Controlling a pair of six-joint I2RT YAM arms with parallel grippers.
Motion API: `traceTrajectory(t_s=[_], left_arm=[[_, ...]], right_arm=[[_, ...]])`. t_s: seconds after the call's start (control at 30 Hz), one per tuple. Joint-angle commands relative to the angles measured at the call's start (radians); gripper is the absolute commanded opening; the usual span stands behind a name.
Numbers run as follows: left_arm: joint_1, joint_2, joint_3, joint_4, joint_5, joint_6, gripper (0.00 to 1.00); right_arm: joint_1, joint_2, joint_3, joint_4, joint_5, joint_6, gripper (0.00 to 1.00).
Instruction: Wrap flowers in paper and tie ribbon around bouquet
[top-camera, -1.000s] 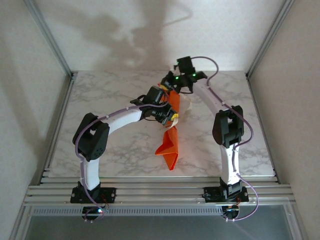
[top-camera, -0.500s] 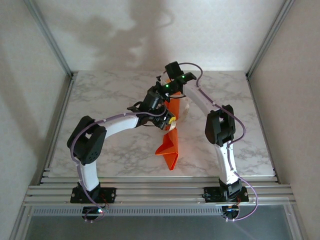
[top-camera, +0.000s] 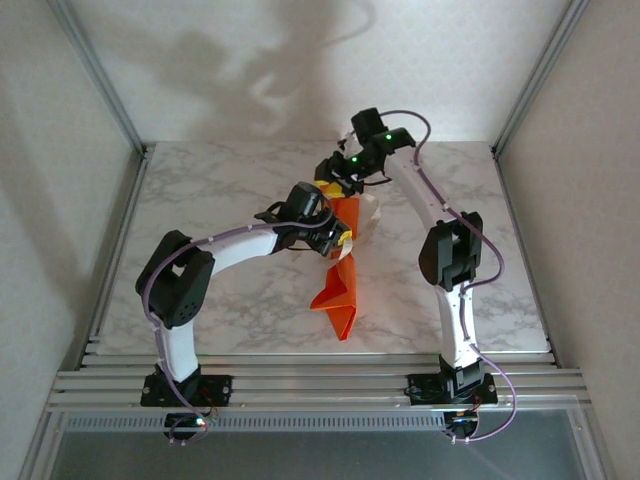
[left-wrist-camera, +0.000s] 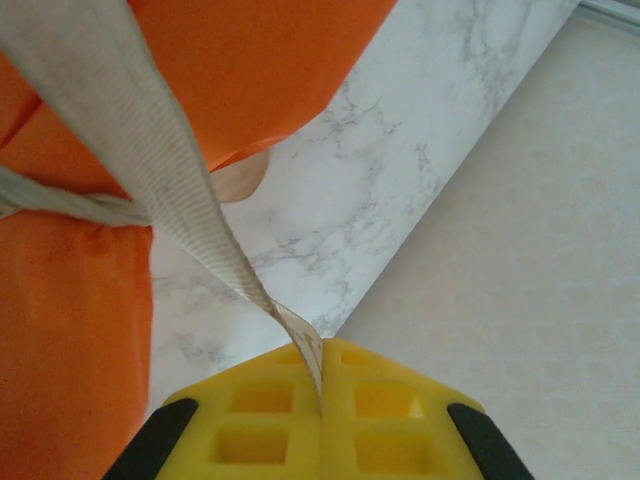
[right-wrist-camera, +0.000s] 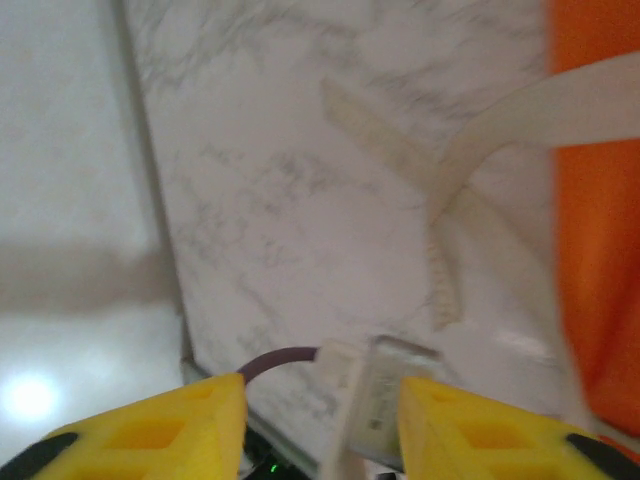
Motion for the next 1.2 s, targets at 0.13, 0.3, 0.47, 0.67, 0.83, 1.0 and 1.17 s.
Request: traceTrajectory(t_s=[0.13,0.3,0.47,0.67,0.83,1.0,1.17], left_arm=[[0.061,0.075,0.096,-0.006,0.027,0.063,0.0],[0.115,0.141,0.176,-0.044,0.083,0.112,0.0],[0.161,0.194,0.219,-0.049,0.14,0.122,0.0],[0.2,0.285,0.279,-0.02,0.205,0.127,0.0],[0.217,0.339,0.295,0.039,0.244,0.092,0.0],[0.234,0.387,0.332,0.066,0.264,0.074,0.0],[0.251,0.429,0.342,0.144,0.286,0.012,0.0]], right_arm=[[0.014,-0.487,-0.547,0.285,0.476,0.055,0.19],[0.208,-0.797,-0.966,0.569,0.667,-0.041,0.25],[0.439,-0.684,-0.997,0.637,0.731,-0.076,0.32],[0.538,-0.427,-0.855,0.68,0.873,-0.022,0.34],[0.542,-0.242,-0.725,0.638,0.943,0.019,0.37],[0.538,-0.114,-0.612,0.539,1.006,0.068,0.4],[0.539,-0.038,-0.551,0.501,1.002,0.103,0.39]])
